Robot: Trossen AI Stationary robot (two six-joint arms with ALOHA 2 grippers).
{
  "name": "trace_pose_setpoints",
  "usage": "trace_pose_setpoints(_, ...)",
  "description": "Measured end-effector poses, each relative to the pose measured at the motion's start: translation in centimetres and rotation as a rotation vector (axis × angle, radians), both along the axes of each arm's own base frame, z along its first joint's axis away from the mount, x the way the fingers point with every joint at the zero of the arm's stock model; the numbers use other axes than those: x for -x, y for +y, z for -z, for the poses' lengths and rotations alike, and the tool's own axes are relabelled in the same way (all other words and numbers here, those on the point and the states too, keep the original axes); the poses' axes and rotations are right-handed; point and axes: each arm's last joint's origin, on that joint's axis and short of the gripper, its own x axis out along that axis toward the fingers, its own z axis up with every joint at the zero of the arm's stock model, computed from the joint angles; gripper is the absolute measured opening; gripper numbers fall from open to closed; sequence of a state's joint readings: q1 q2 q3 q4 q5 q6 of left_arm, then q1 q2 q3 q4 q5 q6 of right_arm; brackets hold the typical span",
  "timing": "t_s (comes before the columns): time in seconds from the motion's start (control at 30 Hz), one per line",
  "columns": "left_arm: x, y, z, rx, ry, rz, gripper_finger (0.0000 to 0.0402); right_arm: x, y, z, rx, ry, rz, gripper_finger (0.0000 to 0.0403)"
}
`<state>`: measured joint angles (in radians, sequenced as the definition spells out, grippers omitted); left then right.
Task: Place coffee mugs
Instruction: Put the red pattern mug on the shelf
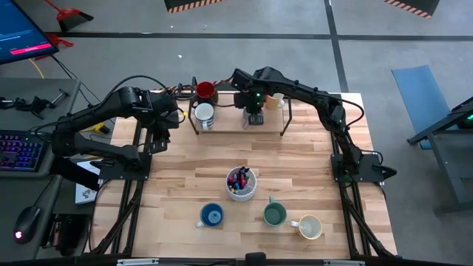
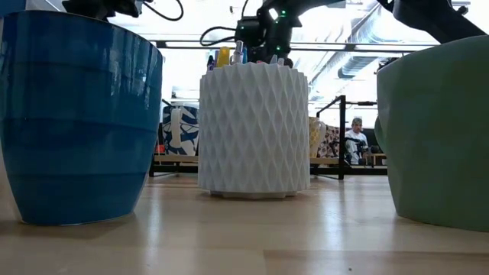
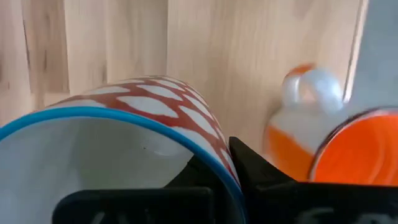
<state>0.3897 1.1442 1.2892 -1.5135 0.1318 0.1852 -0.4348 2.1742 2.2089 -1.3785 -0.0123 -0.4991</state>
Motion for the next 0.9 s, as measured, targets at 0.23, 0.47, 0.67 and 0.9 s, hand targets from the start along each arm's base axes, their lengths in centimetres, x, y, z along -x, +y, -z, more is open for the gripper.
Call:
trace_pose_setpoints(0.23,0.0,0.0,0.0,0.000,0.000,0.001,0.0104,1.0,0.3,1.4,-0.026,0.123,0.044,0.0000)
trace_pose_setpoints(0.47,0.0,0.0,0.0,0.000,0.000,0.001,0.0104,2.0,0.7,4.0,0.034,0.176,0.059,0.0000)
trace_pose_setpoints(0.67,0.0,0.0,0.0,-0.001,-0.001,0.001,0.0104,3.9,0.4,4.0,0.056,0.165,0.093,0.0000)
trace_pose_setpoints(0.9,-0.1,0.0,0.0,-0.004,-0.010,0.001,0.0104,6.3,-0.2,3.6,0.110,0.100,0.148,0.0000)
